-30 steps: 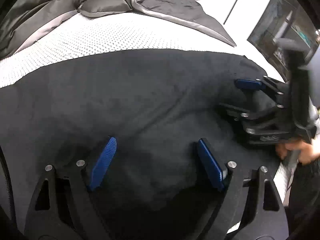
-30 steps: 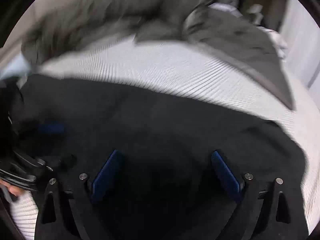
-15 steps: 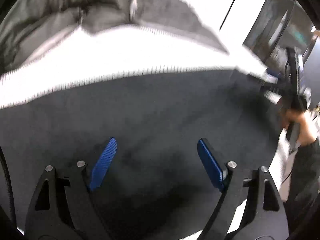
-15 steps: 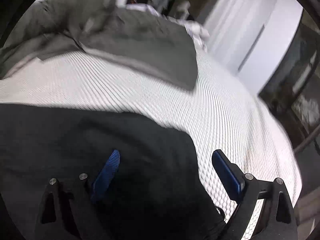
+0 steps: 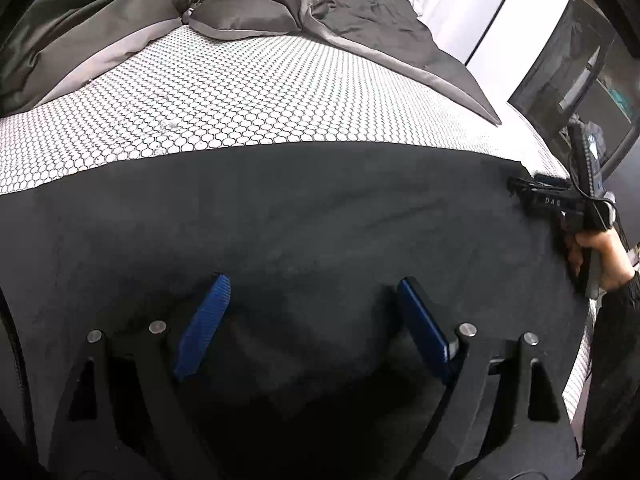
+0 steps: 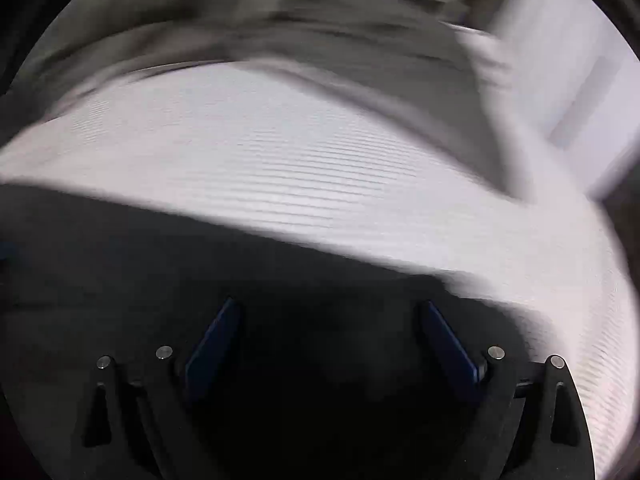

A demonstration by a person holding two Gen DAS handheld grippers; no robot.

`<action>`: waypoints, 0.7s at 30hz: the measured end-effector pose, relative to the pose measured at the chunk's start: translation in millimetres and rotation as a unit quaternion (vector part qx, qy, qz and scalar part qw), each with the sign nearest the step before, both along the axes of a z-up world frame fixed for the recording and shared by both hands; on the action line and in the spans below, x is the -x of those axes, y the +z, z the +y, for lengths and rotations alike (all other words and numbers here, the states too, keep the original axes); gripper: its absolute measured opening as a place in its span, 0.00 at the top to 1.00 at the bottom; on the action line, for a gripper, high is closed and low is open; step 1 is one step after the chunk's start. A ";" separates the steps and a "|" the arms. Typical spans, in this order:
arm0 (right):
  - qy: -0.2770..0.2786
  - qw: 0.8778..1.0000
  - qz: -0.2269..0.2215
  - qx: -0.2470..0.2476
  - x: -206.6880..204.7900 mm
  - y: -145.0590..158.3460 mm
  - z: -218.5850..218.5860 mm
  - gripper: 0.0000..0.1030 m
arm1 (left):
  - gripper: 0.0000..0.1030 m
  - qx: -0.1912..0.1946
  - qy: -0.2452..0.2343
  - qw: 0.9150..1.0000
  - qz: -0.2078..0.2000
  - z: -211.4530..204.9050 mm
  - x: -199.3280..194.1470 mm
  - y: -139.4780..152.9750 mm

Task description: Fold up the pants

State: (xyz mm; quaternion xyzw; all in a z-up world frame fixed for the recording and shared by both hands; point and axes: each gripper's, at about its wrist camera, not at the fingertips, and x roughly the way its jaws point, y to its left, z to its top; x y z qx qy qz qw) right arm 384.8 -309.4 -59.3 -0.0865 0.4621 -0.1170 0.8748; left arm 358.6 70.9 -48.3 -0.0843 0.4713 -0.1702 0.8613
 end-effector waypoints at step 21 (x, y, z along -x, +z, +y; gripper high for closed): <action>-0.076 0.913 -0.149 -0.372 282.8 11.5 -116.1 0.10 | 0.19 0.033 0.128 0.991 -0.006 48.9 110.5 39.4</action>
